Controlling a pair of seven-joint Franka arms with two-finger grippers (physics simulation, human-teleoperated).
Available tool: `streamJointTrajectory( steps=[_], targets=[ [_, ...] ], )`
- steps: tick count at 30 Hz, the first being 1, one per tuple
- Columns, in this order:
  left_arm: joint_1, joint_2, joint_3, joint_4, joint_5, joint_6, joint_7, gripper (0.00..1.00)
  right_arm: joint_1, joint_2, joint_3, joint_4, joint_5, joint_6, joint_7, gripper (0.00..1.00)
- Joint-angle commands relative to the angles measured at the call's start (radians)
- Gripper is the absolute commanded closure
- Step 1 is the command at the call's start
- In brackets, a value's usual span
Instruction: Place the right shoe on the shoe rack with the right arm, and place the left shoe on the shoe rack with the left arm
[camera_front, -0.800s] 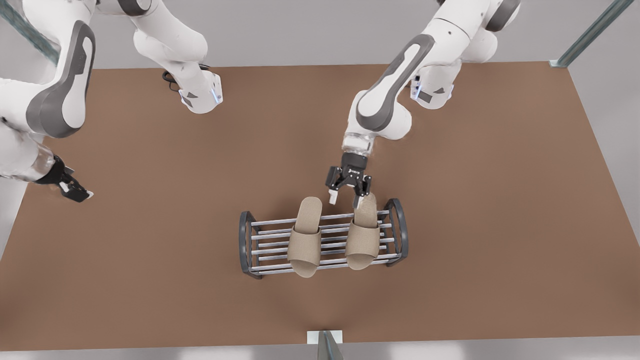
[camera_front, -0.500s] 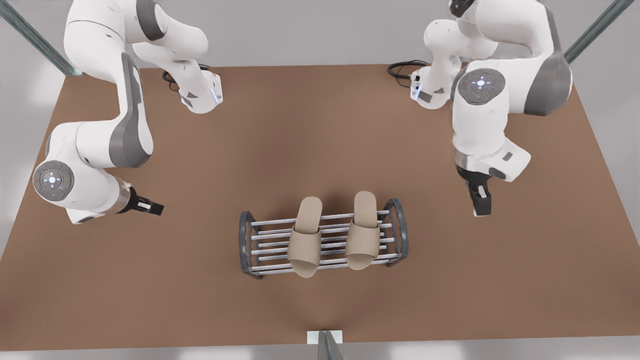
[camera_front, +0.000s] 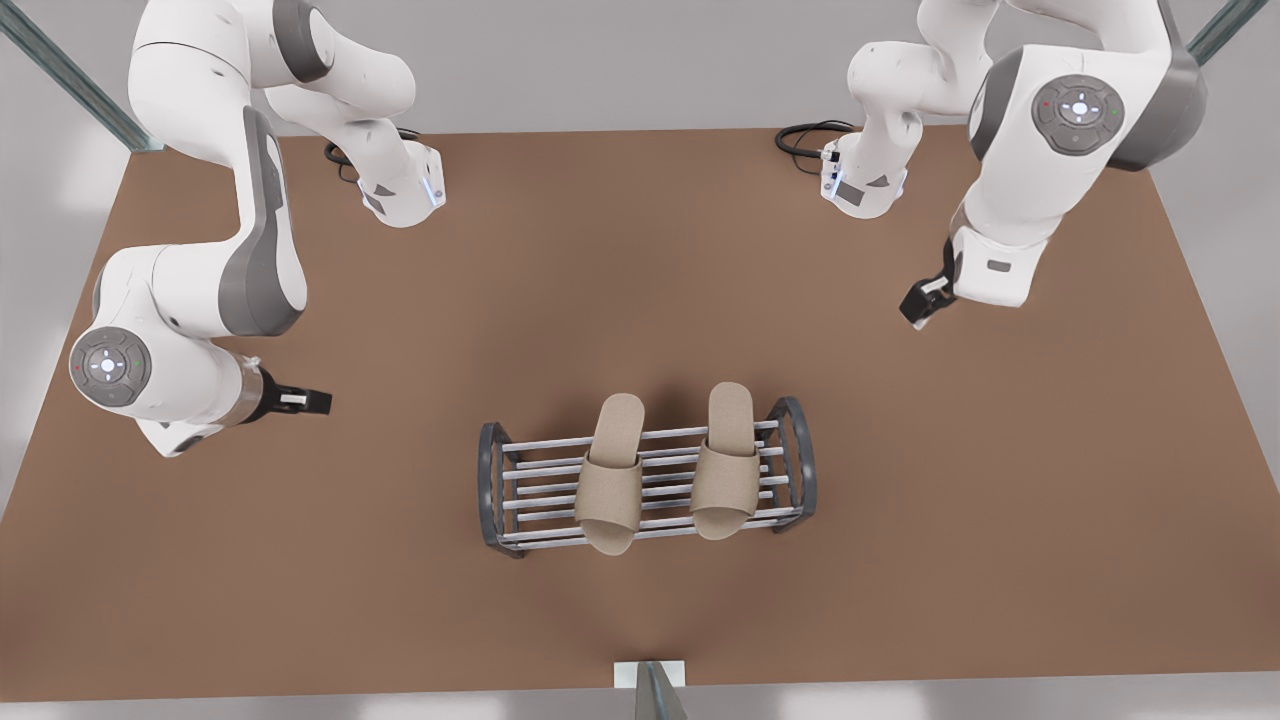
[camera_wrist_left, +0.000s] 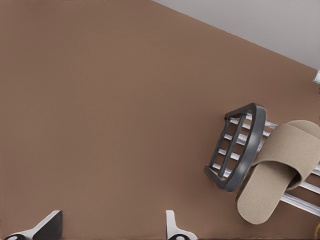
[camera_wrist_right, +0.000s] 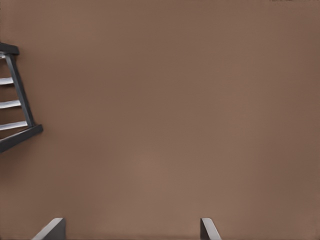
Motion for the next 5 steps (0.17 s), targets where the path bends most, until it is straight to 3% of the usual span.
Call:
streamJointTrajectory(
  steps=[1, 5],
  targets=[
    [0.014, -0.001, -0.007, -0.006, -0.002, -0.002, 0.845, 0.00, 0.000, 0.000, 0.000, 0.002, 0.001, -0.002, -0.160, 0.00],
    [0.017, 0.002, -0.009, -0.023, -0.004, 0.021, 0.791, 0.00, 0.001, 0.000, 0.000, 0.002, 0.001, -0.002, -0.160, 0.00]
  ],
)
